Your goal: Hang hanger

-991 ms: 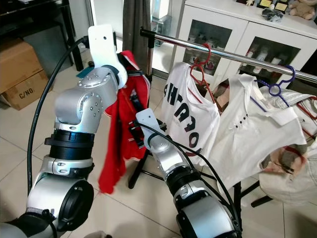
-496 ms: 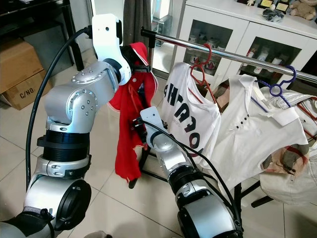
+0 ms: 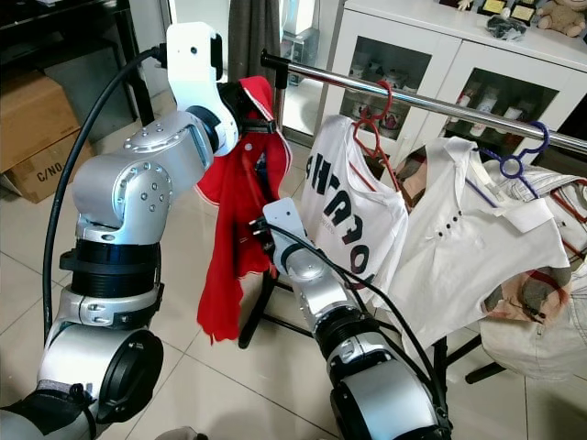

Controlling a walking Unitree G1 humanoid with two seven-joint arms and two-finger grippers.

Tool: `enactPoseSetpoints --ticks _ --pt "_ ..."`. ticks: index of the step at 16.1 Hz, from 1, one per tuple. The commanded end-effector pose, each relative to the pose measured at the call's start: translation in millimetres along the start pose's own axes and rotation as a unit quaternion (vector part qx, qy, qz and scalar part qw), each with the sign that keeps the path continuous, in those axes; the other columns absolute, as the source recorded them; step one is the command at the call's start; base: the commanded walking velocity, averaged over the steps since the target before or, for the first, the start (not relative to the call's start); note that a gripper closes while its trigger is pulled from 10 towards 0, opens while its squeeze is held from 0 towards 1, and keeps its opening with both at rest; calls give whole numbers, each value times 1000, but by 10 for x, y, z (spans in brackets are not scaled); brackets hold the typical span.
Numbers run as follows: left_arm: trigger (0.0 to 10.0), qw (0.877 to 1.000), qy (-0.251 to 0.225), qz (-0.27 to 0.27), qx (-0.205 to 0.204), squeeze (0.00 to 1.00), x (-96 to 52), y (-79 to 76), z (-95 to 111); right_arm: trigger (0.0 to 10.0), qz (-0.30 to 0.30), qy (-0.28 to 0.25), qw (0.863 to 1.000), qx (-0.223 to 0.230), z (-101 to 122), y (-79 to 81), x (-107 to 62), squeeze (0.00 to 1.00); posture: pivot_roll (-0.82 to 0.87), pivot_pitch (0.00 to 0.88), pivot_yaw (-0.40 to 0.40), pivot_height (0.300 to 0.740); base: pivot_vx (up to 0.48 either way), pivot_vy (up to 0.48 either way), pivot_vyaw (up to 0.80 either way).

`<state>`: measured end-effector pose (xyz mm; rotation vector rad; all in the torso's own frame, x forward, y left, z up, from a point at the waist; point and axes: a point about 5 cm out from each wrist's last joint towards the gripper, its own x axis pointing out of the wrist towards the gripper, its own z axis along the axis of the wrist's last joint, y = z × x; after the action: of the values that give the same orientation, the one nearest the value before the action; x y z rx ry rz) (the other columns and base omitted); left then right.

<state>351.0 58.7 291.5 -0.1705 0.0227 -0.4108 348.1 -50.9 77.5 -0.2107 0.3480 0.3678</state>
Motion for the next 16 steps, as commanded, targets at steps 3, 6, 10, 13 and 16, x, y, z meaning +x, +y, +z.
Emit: enactPoseSetpoints --ticks 3,6,10,13,16 --pt "0 999 -27 -29 0 0 -27 -102 161 0 -8 3 1000 -4 -1 -91 5 0 20 0 -58 740 0 0 0" --pt "0 999 -29 -30 4 0 -34 -76 173 0 -9 6 1000 -5 -22 -124 -1 0 20 0 -58 740 0 0 0" --pt "0 999 -34 -4 35 0 -31 70 161 0 16 -10 999 45 -53 -151 -26 0 16 0 -63 740 0 0 0" --pt "0 997 -37 46 43 0 -15 295 169 0 61 -14 996 60 -141 -128 -72 0 13 0 -64 740 0 0 0" --pt "0 992 -44 108 41 0 -17 573 199 0 103 -38 990 84 -236 -101 -154 0 13 0 -61 740 0 0 0"
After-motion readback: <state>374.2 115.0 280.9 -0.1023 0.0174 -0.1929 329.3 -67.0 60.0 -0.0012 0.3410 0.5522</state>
